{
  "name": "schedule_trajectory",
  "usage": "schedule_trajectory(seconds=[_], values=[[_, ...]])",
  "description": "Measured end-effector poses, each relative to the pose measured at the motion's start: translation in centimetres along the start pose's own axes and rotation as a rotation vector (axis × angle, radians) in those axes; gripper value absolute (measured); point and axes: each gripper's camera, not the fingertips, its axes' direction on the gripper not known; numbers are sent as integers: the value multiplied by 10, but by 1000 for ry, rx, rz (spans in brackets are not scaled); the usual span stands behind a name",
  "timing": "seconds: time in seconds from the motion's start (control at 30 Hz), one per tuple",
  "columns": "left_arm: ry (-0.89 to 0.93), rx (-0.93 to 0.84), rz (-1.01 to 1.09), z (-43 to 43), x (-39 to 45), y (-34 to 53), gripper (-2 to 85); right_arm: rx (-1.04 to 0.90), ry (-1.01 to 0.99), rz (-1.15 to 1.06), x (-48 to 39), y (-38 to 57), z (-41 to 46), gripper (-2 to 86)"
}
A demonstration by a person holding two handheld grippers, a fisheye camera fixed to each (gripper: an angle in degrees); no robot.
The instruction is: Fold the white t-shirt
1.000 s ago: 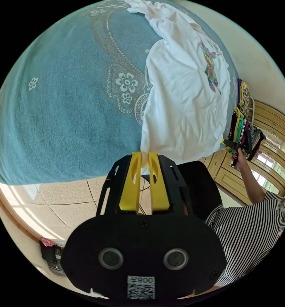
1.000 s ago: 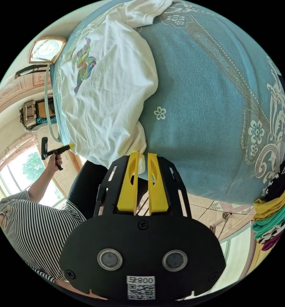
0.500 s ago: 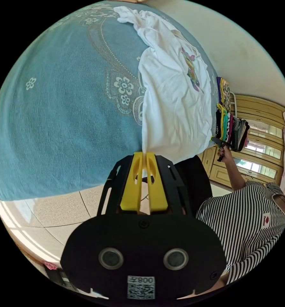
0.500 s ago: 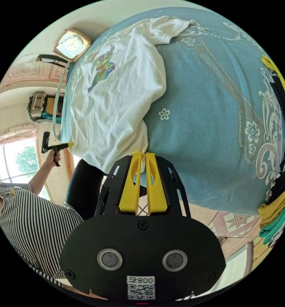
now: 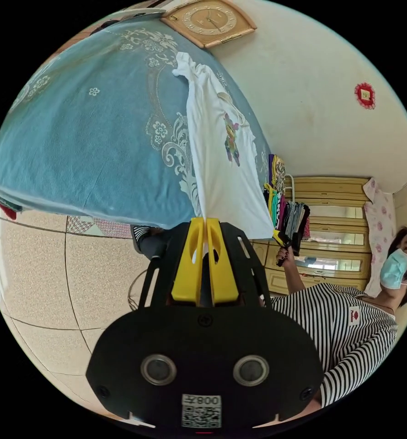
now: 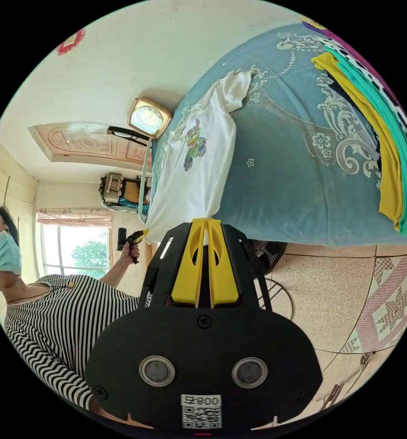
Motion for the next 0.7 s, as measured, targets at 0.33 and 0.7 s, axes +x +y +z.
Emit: schedule_trajectory(seconds=[0.33, 0.7], values=[[148, 84, -110, 0, 26, -40, 8, 73, -149, 134, 49, -19, -2, 4], [69, 526, 537, -250, 386, -142, 9, 351, -62, -552, -291, -207, -198, 4]])
